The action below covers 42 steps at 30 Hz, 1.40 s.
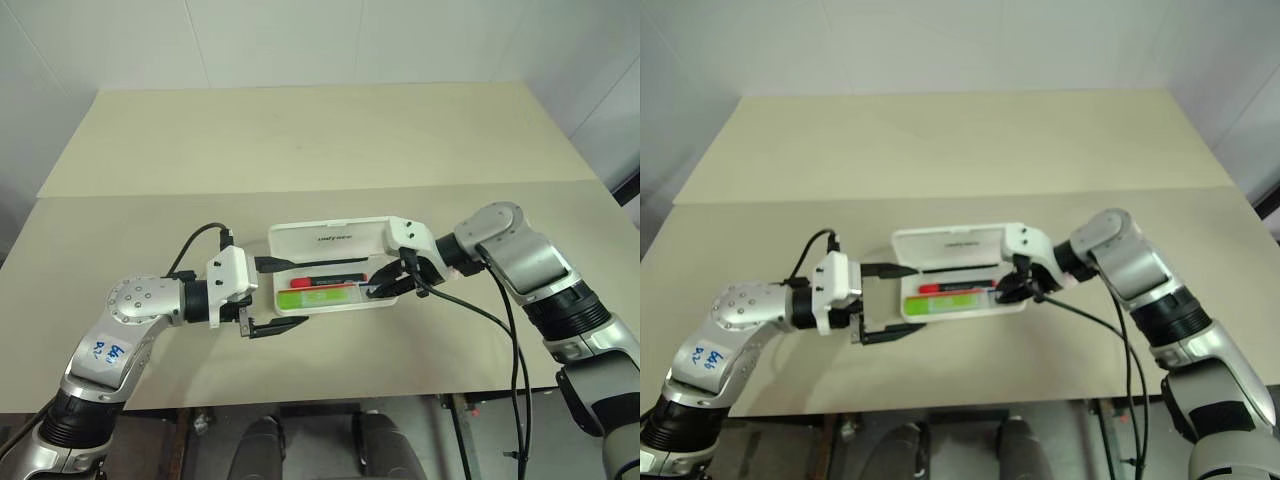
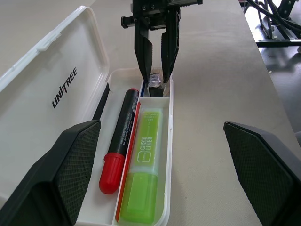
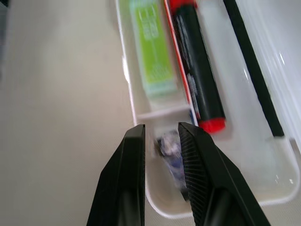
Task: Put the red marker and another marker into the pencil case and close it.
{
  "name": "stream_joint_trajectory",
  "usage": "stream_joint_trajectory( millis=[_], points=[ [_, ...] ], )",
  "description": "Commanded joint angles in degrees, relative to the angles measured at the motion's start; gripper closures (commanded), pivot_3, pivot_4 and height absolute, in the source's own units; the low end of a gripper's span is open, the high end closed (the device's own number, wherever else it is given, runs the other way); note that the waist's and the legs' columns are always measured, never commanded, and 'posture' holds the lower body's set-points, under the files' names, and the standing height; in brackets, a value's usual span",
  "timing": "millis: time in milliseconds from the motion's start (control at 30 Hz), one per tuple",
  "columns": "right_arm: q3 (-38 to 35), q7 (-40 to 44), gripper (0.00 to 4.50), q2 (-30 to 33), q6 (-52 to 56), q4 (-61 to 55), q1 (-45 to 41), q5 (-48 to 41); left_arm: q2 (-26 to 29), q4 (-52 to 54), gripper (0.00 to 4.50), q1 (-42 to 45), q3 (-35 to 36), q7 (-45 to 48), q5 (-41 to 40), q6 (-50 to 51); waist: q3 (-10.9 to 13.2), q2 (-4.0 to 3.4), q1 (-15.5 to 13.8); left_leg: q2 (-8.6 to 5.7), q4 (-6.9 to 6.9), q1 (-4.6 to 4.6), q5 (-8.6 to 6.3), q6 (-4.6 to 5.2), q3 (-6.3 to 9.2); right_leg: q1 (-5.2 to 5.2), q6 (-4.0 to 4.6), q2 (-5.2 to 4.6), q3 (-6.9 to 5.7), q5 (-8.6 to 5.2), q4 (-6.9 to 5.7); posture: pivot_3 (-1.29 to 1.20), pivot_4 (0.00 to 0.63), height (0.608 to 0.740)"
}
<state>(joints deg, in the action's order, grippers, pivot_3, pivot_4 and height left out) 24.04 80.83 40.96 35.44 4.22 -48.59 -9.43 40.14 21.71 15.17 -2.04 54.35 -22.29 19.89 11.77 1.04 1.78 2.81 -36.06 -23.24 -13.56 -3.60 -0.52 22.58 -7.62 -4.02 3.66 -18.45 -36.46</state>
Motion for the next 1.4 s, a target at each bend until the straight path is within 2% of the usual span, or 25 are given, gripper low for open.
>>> stream_joint_trajectory(
  millis=[33, 267, 400, 500, 633, 733, 767, 867, 1100, 1233, 1400],
  points=[
    [-3.45, 0.59, 3.31, 0.26, 2.35, -3.46, -1.29, -2.93, 0.38, 1.98, 0.0, -0.39, 1.71, -0.34, -0.85, -0.26, 0.0, 0.0, -0.04, 0.0, 0.0, 0.0, 0.0, 0.0, 0.0, 0.0, 0.0, 0.0, 0.0, 0.0, 0.0, 0.0, 0.15, 0.74],
    [-8.61, 0.62, 3.31, 4.57, 8.07, -10.45, 0.89, -8.58, 0.6, 2.16, 0.0, -0.94, 2.21, -0.19, -0.97, -0.33, 0.0, 0.0, -0.12, 0.0, 0.02, -0.01, 0.0, 0.0, 0.0, 0.0, 0.02, 0.0, -0.01, -0.01, 0.02, 0.0, 0.15, 0.74],
    [-14.23, -2.39, 3.31, 9.3, 10.65, -16.26, 6.87, -10.99, 0.97, 2.08, 0.0, -1.8, 3.28, 0.31, -1.24, -0.56, 0.0, 0.01, -0.25, 0.0, 0.07, -0.02, -0.02, 0.0, 0.02, -0.01, 0.05, -0.01, -0.04, -0.03, 0.12, 0.0, 0.15, 0.74],
    [-21.59, -5.39, 2.73, 9.99, 5.74, -20.08, 14.37, -12.69, 1.42, 1.79, 0.0, -2.49, 4.42, 0.75, -1.68, -0.82, 0.0, 0.02, -0.25, 0.0, 0.08, -0.05, -0.04, 0.03, 0.01, -0.02, 0.04, -0.02, -0.04, -0.02, 0.22, 0.0, 0.15, 0.74],
    [-33.4, -7.96, 1.32, 5.46, -8.86, -24.33, 26.26, -15.96, 1.9, 0.6, 0.0, -2.82, 5.63, 1.75, -2.09, -1.45, 0.0, 0.03, -0.21, 0.0, 0.12, -0.05, -0.06, 0.05, 0.0, -0.09, 0.0, -0.01, -0.05, 0.0, 0.34, 0.0, 0.15, 0.74],
    [-37.08, -10.42, 0.2, 3.46, -14.36, -25.39, 31.53, -15.96, 2.0, -0.86, 0.0, -2.28, 5.9, 2.68, -2.01, -2.35, 0.0, 0.03, 0.02, 0.0, 0.12, -0.04, -0.06, 0.06, -0.05, -0.11, -0.08, 0.0, -0.02, 0.04, 0.39, 0.0, 0.15, 0.74],
    [-37.32, -10.08, 0.05, 3.28, -17.64, -25.51, 33.98, -14.96, 1.92, -1.77, 0.0, -1.48, 6.05, 3.06, -2.12, -2.7, -0.01, 0.03, -0.08, 0.0, 0.1, -0.03, -0.06, 0.06, -0.05, -0.12, -0.09, 0.0, -0.02, 0.05, 0.39, 0.0, 0.15, 0.74],
    [-38.23, -9.8, 0.05, 2.67, -21.11, -26.89, 38.66, -16.82, 1.6, -4.11, 0.0, 0.52, 7.0, 3.76, -2.94, -3.34, -0.01, 0.05, -0.16, 0.0, 0.08, -0.02, -0.06, 0.06, -0.03, -0.14, -0.11, 0.0, -0.02, 0.06, 0.39, 0.0, 0.15, 0.74],
    [-37.02, -13.05, 0.05, 0.66, -25.34, -27.6, 38.93, -18.3, 1.98, -5.9, 0.0, 2.22, 8.99, 5.69, -4.92, -3.43, -0.01, 0.05, -0.02, 0.01, 0.03, 0.02, -0.05, 0.06, -0.05, -0.16, -0.1, 0.01, 0.0, 0.14, 0.38, 0.0, 0.15, 0.74],
    [-36.39, -13.9, 0.0, 0.26, -26.42, -26.21, 37.61, -18.86, 2.84, -4.3, 0.92, 1.12, 10.57, 7.3, -7.55, -2.23, 0.0, 0.05, -0.12, 0.02, 0.04, 0.0, -0.04, 0.06, -0.04, -0.16, -0.1, 0.01, 0.0, 0.13, 0.39, 0.0, 0.15, 0.74],
    [-34.44, -12.9, 0.0, 0.19, -28.44, -24.36, 37.04, -18.53, 3.96, -2.45, 2.67, -0.8, 11.84, 7.81, -8.85, -1.74, -0.01, 0.06, -0.15, 0.02, 0.09, -0.01, -0.05, 0.06, -0.04, -0.16, -0.09, 0.0, 0.0, 0.13, 0.43, 0.0, 0.15, 0.74]
  ],
)
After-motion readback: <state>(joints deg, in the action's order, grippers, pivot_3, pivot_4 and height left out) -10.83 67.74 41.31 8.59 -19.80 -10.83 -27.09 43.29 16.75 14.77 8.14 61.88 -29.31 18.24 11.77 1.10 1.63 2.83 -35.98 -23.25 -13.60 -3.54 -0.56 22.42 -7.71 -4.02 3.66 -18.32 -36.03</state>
